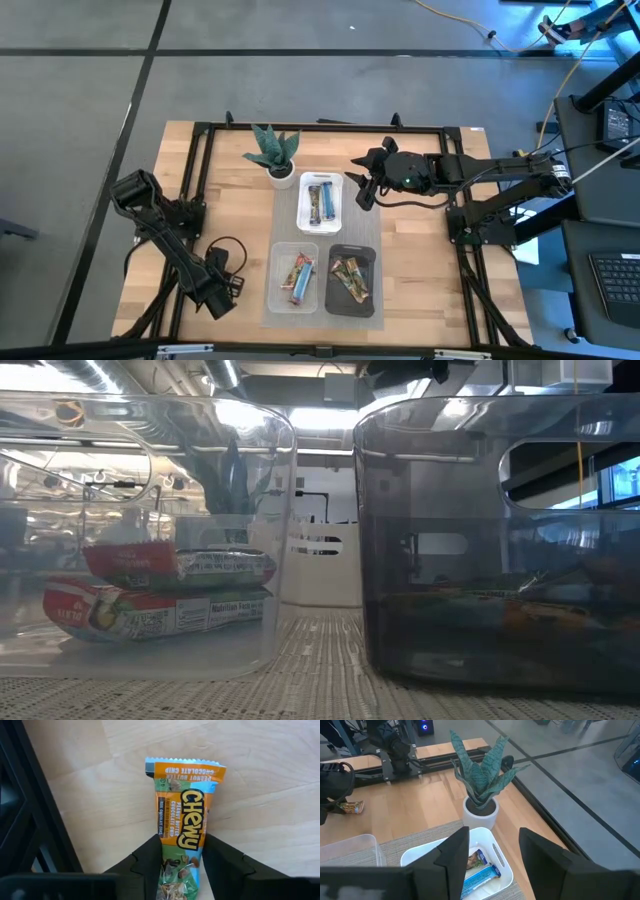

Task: Pick and place Granola Bars by type
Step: Put the yellow granola bar into the black transparent bin

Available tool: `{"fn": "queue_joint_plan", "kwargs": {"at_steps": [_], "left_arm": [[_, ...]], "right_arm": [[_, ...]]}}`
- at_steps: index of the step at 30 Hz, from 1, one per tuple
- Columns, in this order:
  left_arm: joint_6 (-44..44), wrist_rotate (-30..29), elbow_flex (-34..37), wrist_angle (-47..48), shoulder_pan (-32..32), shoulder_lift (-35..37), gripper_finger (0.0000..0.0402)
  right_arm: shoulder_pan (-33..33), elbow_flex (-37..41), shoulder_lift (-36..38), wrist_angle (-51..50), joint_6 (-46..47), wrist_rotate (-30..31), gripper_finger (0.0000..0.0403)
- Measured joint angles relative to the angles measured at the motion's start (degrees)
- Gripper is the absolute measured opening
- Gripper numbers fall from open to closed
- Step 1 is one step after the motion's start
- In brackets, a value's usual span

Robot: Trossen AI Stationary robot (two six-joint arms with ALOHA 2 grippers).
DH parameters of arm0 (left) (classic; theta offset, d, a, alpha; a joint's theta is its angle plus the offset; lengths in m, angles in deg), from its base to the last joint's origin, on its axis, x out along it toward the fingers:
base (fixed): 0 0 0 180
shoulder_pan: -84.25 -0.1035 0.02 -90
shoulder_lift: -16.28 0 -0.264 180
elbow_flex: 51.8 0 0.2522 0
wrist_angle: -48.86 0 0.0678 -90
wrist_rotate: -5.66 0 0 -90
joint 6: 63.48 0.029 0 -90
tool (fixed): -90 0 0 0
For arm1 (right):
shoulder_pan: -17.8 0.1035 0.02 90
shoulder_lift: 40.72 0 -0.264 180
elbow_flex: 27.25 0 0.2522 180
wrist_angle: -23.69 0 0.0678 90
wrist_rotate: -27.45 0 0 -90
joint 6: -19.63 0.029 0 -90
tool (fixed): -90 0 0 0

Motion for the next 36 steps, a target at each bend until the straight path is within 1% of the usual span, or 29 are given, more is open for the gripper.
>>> {"fn": "queue_joint_plan", "kwargs": {"at_steps": [3,9,20,27,30,32,34,36], "left_arm": [[0.0,-0.3,0.0,0.1,0.0,0.0,0.0123],[-0.1,-1.5,0.1,0.2,0.1,0.0,0.0123],[-1.0,-2.3,0.1,0.1,0.1,0.7,0.0110],[-1.1,-5.9,0.3,0.8,0.0,2.0,0.0109],[-1.1,-9.4,0.3,0.6,-0.1,3.2,0.0109],[-1.1,-13.5,0.3,0.5,-0.1,4.7,0.0109],[-1.1,-20.0,0.3,0.5,-0.1,6.6,0.0109],[-0.7,-28.3,0.2,0.4,-0.1,8.9,0.0109]], "right_arm": [[0.0,0.0,0.0,0.0,0.0,0.0,0.0177],[0.0,0.0,0.0,0.0,0.0,0.0,0.0177],[0.0,0.0,0.0,0.3,0.0,0.0,0.0177],[0.0,0.0,0.0,0.4,-0.1,0.0,0.0177],[0.0,0.0,0.0,0.4,-0.1,0.0,0.0177],[0.0,0.0,0.0,0.9,0.0,-0.1,0.0177],[0.0,0.0,0.0,1.9,0.9,-0.4,0.0177],[0.0,0.0,0.0,3.0,1.3,-1.7,0.0177]]}}
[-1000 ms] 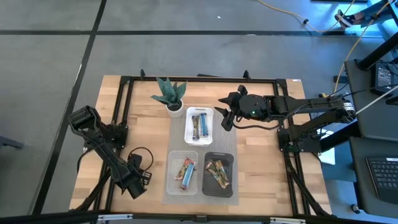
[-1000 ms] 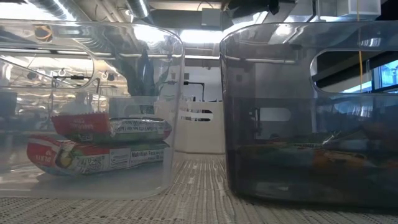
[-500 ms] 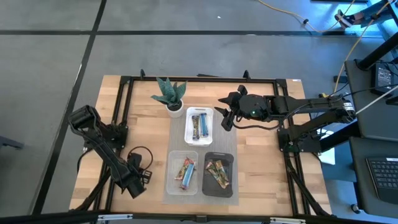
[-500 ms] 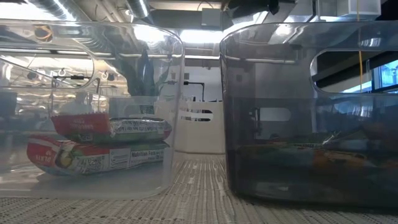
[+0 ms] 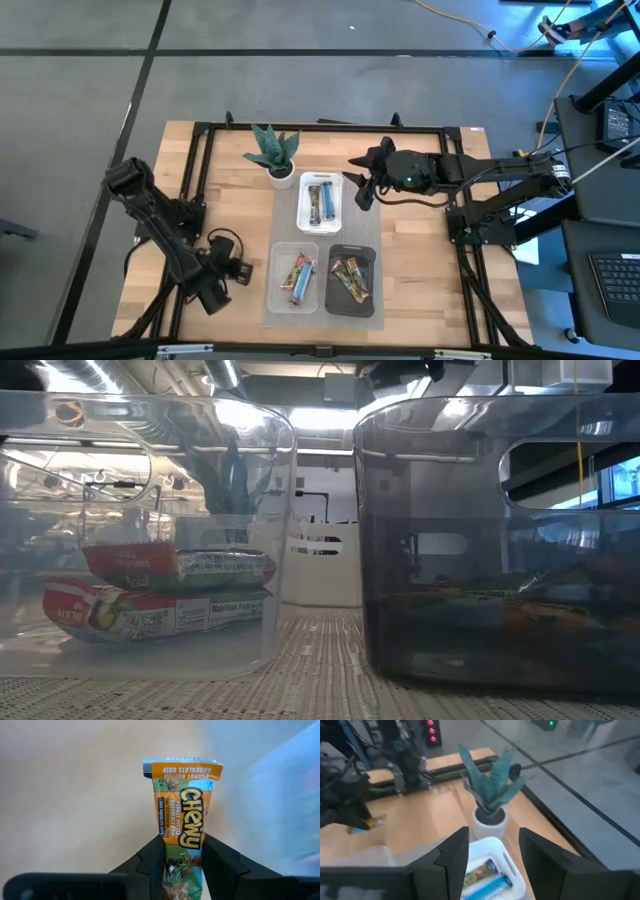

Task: Pick and place Granola Bars by type
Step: Put the yellow granola bar into the black transparent bin

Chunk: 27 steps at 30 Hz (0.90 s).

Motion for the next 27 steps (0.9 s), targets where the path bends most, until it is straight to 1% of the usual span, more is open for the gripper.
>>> {"fn": "queue_joint_plan", "kwargs": {"at_steps": [3,6,8,9,11,14,16,18,20,22,24,27], "left_arm": [[3.6,-14.1,0.0,-0.4,0.0,3.6,0.0109],[11.3,-26.9,-0.1,-2.6,0.0,7.3,0.0109],[17.8,-33.0,-0.1,-4.9,-0.3,9.5,0.0109],[21.2,-34.9,-0.1,-6.2,-0.7,10.5,0.0109],[27.9,-36.6,-0.1,-8.9,-2.0,12.3,0.0109],[38.5,-36.3,-0.1,-14.8,-5.6,14.2,0.0109],[46.8,-35.3,-0.1,-20.5,-8.4,15.1,0.0109],[57.3,-33.6,-0.1,-28.0,-11.5,15.6,0.0109],[69.1,-29.4,-0.1,-36.5,-14.4,15.7,0.0109],[81.3,-23.4,-0.2,-45.9,-17.3,15.8,0.0109],[91.2,-17.4,-0.2,-53.5,-19.7,15.8,0.0109],[101.8,-9.7,-0.2,-61.8,-22.7,15.8,0.0109]], "right_arm": [[0.0,0.0,0.0,1.8,-1.5,-1.7,0.0177],[0.0,0.0,0.0,2.6,-3.0,-2.8,0.0177],[0.1,0.0,0.0,3.4,-2.2,-2.8,0.0177],[0.1,0.0,0.0,3.7,-1.1,-2.8,0.0177],[0.2,0.0,-0.3,5.1,1.6,-2.8,0.0177],[1.0,0.0,-1.3,8.7,4.7,-3.3,0.0177],[1.7,-0.1,-2.8,12.9,4.1,-6.0,0.0177],[2.2,-0.1,-4.6,16.0,2.4,-9.9,0.0177],[2.8,-0.1,-6.5,18.7,-0.1,-14.3,0.0177],[3.4,-0.1,-7.8,20.4,-2.6,-17.3,0.0177],[4.1,-0.1,-8.2,20.9,-4.1,-17.8,0.0177],[5.3,-0.1,-7.7,20.7,-6.4,-17.8,0.0177]]}}
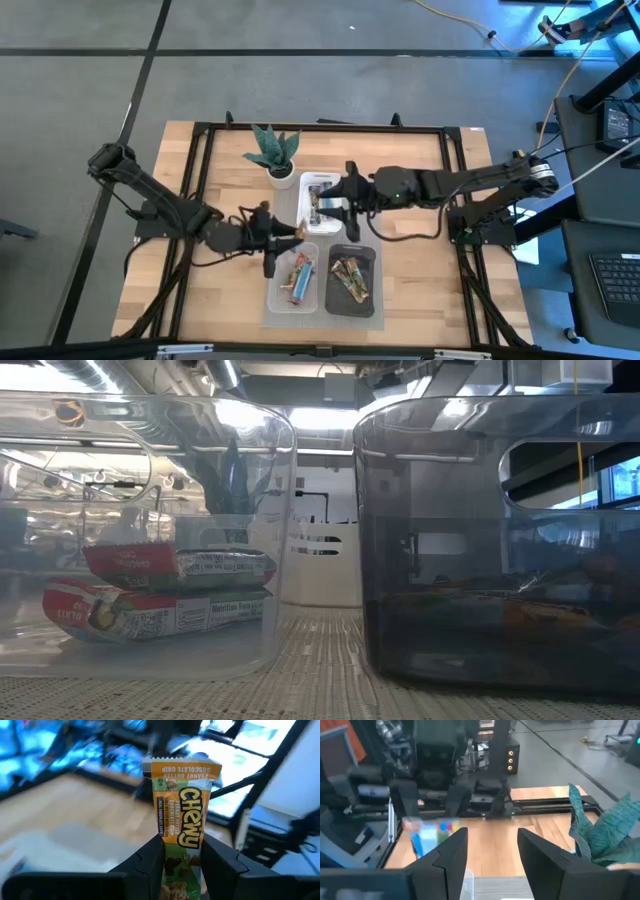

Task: Pick and place Granola Bars by type
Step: Put the yellow granola bar into the black transparent bin

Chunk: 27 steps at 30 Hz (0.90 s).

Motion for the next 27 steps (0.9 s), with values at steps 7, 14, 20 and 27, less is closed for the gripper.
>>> {"fn": "queue_joint_plan", "kwargs": {"at_steps": [7,14,20,27], "left_arm": [[13.5,7.7,0.0,-8.6,-4.2,0.0,0.0109],[18.3,10.4,0.0,-12.1,-7.6,-0.1,0.0109],[19.6,17.2,0.0,-14.7,-9.5,-0.2,0.0109],[22.3,16.3,0.0,-15.2,-9.7,-0.2,0.0109]], "right_arm": [[3.6,0.0,1.4,-0.5,-3.9,-2.0,0.0186],[4.9,0.0,1.6,0.3,2.9,-2.4,0.0261],[4.9,0.0,0.9,2.8,3.9,-2.0,0.0293],[4.9,0.1,-2.1,6.7,5.1,1.4,0.0294]]}}
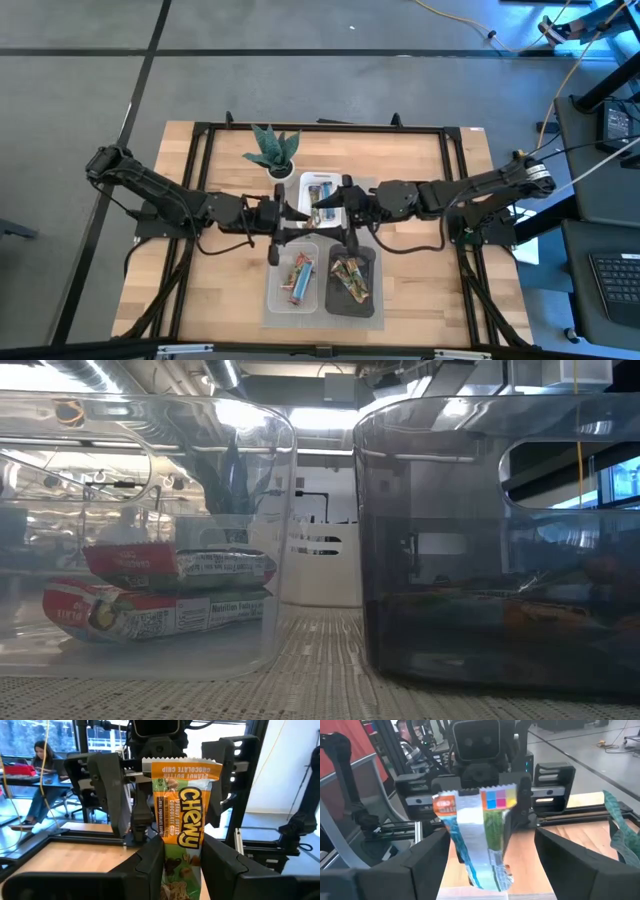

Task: Pick and place Granola Bars by type
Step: Put the yellow granola bar into the black transparent bin

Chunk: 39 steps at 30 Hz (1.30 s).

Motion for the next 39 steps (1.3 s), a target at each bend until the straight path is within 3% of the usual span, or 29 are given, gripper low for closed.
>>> {"fn": "queue_joint_plan", "kwargs": {"at_steps": [6,12,19,39], "left_arm": [[0.1,-1.2,0.0,0.0,0.0,0.0,0.0109],[0.1,-3.8,0.0,0.2,0.0,0.0,0.0109],[0.1,-1.3,0.0,0.2,0.0,0.0,0.0109],[0.5,-1.8,0.0,0.7,0.0,0.0,0.0109]], "right_arm": [[0.0,0.0,-0.3,1.0,0.1,0.3,0.0288],[0.0,0.0,-0.3,1.4,-0.1,0.7,0.0236],[0.0,0.0,-0.4,1.4,-1.7,-1.1,0.0191],[0.0,0.0,-1.4,2.8,-0.2,-1.2,0.0188]]}}
